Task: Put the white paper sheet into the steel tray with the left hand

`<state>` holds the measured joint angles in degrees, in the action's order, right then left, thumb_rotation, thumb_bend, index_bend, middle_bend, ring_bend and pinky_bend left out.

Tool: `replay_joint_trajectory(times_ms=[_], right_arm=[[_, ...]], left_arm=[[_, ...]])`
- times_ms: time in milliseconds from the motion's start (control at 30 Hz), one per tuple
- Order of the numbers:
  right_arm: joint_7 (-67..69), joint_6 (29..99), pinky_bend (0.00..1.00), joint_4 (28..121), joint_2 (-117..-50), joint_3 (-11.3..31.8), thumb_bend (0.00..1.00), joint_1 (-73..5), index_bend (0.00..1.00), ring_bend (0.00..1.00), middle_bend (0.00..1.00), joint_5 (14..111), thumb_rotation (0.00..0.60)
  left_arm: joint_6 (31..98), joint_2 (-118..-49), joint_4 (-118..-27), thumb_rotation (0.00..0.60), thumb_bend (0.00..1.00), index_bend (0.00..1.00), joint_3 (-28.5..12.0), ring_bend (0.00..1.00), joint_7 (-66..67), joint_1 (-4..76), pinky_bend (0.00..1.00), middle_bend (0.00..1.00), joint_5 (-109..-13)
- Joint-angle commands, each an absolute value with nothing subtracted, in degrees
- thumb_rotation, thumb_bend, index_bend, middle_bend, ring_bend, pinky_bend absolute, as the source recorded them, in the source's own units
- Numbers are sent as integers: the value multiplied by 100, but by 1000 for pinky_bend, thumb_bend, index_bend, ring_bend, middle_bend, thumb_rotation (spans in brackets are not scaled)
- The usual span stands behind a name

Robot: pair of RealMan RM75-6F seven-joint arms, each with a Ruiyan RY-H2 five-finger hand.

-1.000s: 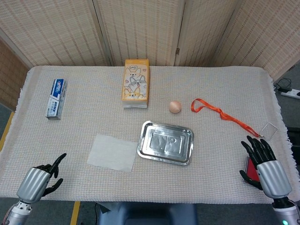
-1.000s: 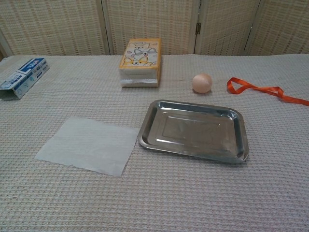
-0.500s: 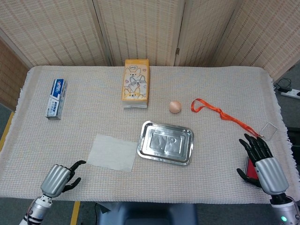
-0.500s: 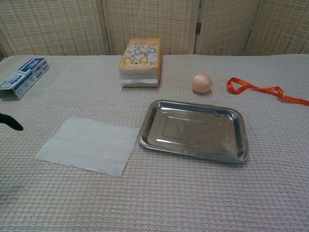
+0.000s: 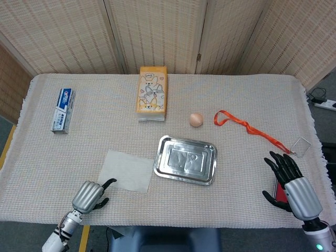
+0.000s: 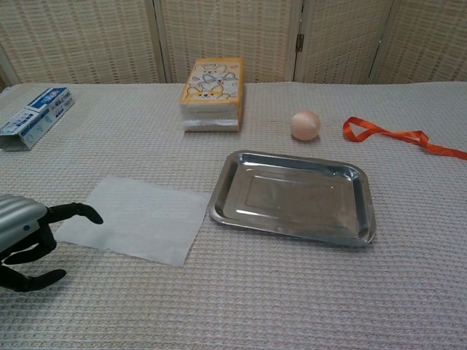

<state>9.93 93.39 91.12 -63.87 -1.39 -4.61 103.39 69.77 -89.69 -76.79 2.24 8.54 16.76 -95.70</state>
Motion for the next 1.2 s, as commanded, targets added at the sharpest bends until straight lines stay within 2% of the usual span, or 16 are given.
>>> replay_joint_trajectory(times_ms=[33,500,633,1200], right_arm=[[1384,9478,0,9091,-6295,-236,310,-478,0,0,0,10522,600],[1539,9693,0,8906,-6399,-209,310,-494,0,0,0,10621,600],[1603,9780,0,8858,-6429,-202,310,-492,0,0,0,10651,600],[1684,9889,0,8770,-6489,-231,310,-523,0,0,0,10743,600]], left_arm=[[6918,-9072,-7556,600,367,241,174,1000,812,1763,1000,1000,-9504],[6751,-9247,-7282,600,368,283,70,1000,694,2013,1000,1000,-9248],[6723,-9306,-7167,600,406,300,59,1000,644,2061,1000,1000,-9183],[6414,-9454,-7007,600,428,304,5,1000,837,2280,1000,1000,-8850]])
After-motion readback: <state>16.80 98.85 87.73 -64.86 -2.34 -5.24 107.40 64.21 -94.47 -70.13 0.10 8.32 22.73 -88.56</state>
